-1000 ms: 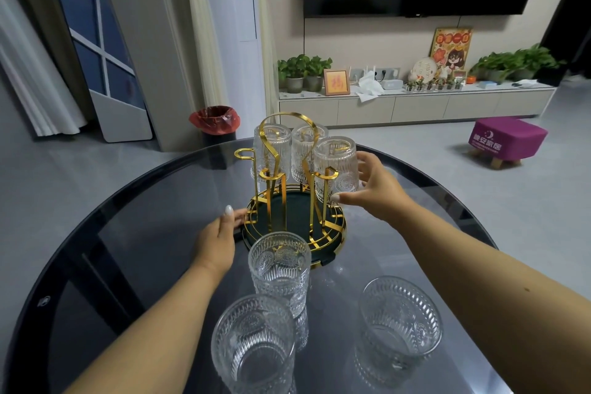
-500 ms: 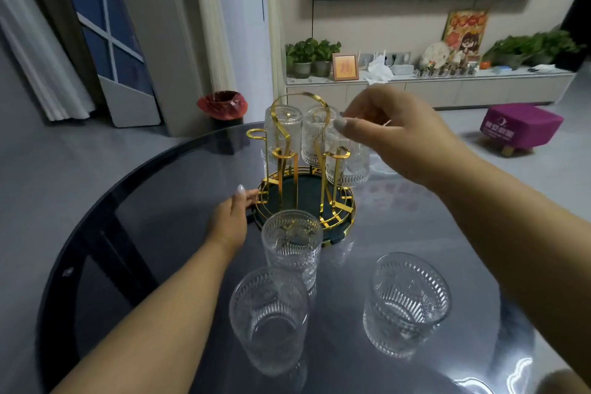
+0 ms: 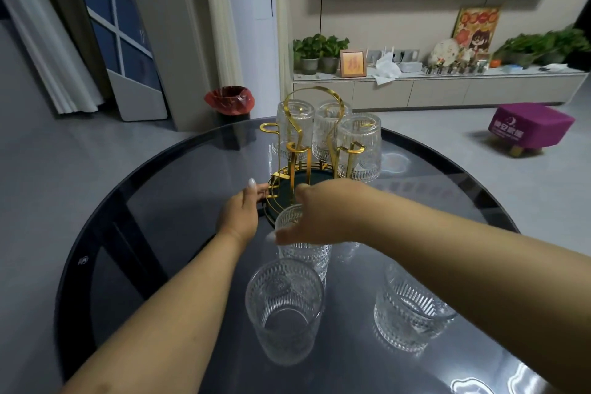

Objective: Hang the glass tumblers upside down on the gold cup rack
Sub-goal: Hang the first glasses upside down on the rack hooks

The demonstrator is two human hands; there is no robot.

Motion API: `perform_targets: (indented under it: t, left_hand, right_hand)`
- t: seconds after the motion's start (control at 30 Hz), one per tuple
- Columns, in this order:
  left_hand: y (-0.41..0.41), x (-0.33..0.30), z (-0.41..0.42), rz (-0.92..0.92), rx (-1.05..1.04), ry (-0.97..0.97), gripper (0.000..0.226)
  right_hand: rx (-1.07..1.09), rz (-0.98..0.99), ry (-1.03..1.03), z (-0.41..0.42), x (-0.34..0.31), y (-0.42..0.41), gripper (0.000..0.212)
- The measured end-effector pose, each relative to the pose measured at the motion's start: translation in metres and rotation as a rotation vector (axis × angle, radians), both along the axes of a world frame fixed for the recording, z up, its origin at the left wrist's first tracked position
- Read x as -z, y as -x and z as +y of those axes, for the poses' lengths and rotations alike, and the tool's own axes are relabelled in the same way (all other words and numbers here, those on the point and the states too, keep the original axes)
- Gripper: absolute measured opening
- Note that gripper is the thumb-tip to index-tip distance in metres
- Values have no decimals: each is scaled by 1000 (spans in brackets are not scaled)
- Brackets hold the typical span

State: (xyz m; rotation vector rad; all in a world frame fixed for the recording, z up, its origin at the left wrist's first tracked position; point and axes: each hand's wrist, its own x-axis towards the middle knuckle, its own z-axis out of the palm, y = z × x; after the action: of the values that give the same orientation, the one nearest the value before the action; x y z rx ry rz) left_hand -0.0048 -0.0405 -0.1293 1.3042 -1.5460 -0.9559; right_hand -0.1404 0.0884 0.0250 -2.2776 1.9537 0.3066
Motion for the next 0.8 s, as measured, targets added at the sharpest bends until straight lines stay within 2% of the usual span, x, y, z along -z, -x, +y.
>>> perform_targets:
  t: [0.2, 0.3, 0.4, 0.57, 0.7, 0.8]
  left_hand:
    - [0, -1, 1, -15, -4, -6, 70]
    - [0, -2, 3, -9, 9, -6, 61]
    - [0, -3, 4, -9, 9, -7, 58]
    - [0, -4, 6, -19, 6, -3, 60]
    - [0, -1, 4, -16, -5, -12, 58]
    - [1, -4, 8, 35, -18, -29, 48]
  right_hand:
    - [46, 76, -35, -5, 8, -12, 98]
    - [71, 11, -19, -5, 6, -8, 82]
    - [141, -156, -44, -5, 0, 6, 66]
    - [241, -422, 2, -2, -11, 33, 66]
    - [317, -710, 33, 4, -19, 51, 60]
    - [396, -982, -35, 9, -24, 61, 53]
